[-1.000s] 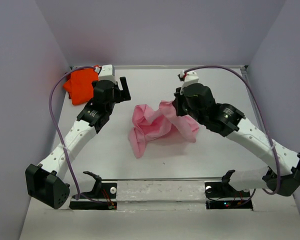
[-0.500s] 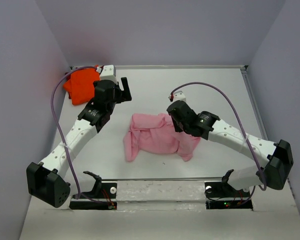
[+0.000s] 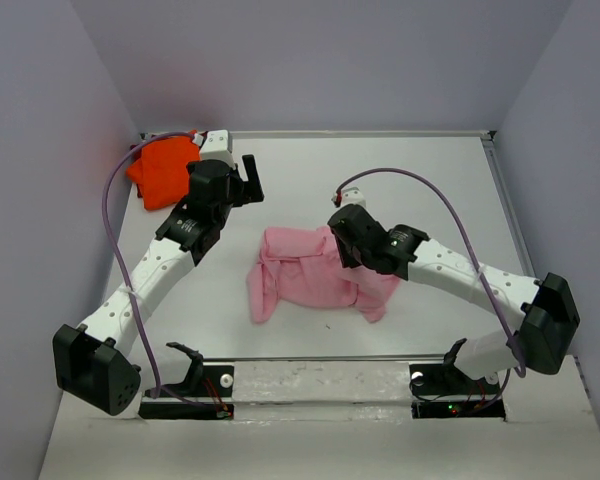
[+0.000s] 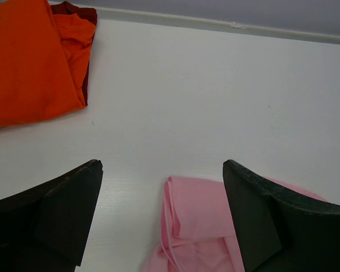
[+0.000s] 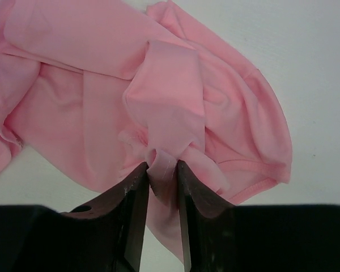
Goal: Fold and stack the t-shirts
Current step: Flatten the tshirt out
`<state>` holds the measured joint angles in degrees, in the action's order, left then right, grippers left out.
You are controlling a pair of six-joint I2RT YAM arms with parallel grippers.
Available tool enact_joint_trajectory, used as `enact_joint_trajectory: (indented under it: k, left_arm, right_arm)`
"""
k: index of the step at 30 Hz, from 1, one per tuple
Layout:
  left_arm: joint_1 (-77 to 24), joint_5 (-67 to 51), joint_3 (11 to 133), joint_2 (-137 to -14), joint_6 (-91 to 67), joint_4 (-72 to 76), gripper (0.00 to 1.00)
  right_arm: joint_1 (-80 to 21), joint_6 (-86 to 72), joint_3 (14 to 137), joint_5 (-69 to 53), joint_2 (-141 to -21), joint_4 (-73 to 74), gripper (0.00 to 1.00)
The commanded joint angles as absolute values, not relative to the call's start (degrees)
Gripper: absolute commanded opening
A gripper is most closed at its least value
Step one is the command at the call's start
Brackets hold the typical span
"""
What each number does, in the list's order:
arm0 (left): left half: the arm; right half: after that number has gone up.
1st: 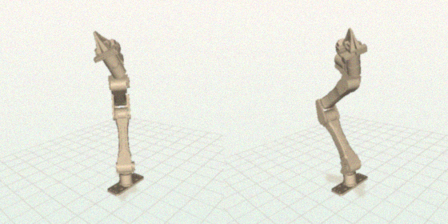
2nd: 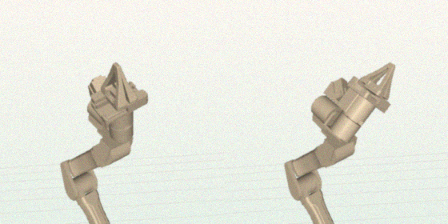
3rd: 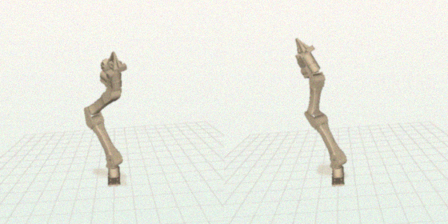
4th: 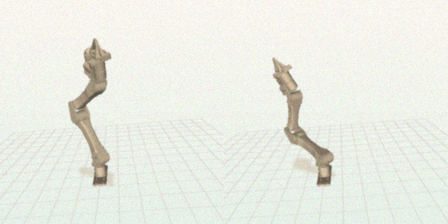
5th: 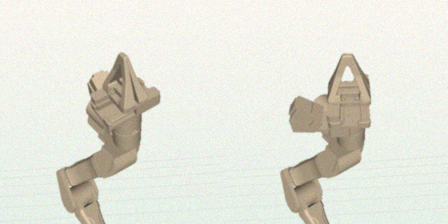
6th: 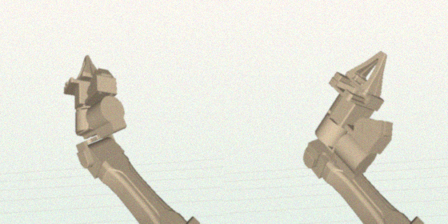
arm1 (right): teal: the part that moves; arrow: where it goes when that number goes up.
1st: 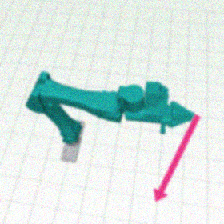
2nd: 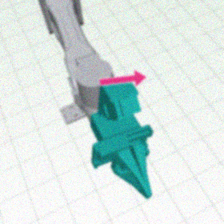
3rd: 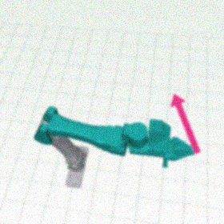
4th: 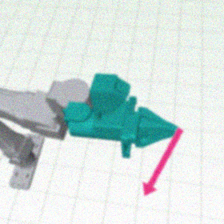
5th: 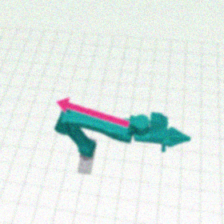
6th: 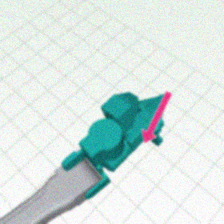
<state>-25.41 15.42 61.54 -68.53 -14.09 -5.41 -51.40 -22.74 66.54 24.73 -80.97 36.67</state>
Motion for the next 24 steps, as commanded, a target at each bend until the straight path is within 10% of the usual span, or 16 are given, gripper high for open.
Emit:
enact_joint_trajectory:
  k: [1, 8, 24]
  left_arm:
    - [-25.31, 15.38, 62.58, -68.20, -14.41, -3.25, 0.96]
    - [-25.31, 15.47, 62.58, -68.20, -14.41, -3.25, 0.96]
    - [-25.31, 15.38, 62.49, -68.38, -14.41, -3.25, 0.96]
  right_arm:
    - [-51.50, -22.85, 66.80, 24.70, -79.63, 33.84, 0.35]
    - [-50.98, -21.18, 70.22, 25.49, -77.26, 36.55, 0.51]
    - [-50.98, -19.69, 69.52, 20.48, -80.41, 32.61, 0.48]
